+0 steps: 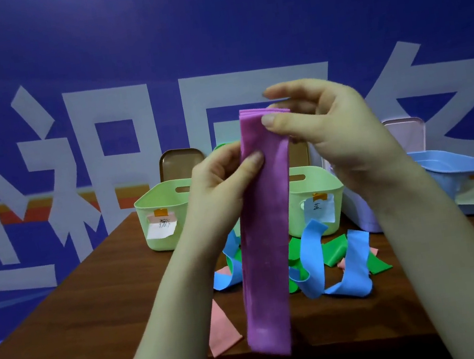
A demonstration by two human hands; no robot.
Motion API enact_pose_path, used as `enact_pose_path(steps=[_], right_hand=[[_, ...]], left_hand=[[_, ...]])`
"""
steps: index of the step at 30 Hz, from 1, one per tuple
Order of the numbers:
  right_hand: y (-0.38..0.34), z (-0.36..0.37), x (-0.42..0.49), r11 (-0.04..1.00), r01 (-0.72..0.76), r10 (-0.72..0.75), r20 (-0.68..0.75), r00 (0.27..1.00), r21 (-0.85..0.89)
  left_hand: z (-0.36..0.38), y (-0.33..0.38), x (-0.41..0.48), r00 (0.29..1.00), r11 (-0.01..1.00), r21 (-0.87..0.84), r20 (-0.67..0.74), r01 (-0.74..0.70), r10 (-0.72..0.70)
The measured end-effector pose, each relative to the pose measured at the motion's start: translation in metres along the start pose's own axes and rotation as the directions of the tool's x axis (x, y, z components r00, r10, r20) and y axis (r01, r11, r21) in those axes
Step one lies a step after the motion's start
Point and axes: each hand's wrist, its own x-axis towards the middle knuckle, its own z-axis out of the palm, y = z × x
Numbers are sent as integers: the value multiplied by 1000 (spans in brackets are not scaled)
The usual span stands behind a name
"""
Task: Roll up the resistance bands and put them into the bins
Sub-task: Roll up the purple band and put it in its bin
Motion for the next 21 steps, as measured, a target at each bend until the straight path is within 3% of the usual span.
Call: enact_pose_path(steps=[2,6,12,17,21], right_hand=[[7,-2,1,999,-47,47,13,999,-26],[15,0,-1,1000,-4,5,36,999,-12],[17,-1,-1,998,-8,6,33,999,58],[27,-3,-7,997,-42,53,185,981,-60],[29,-3,-12,999,-33,33,195,980,-4]], left_hand=[[-1,-1,0,999,998,-51,-6,34,-34],[-5,0,1,996,992,-95,19,88,-87],[-3,5,-1,1000,996,89,0,-29,29],[-4,10,0,990,991,-93,-98,94,-103],[-7,11,-1,984,985,-113,-105,131,-143]])
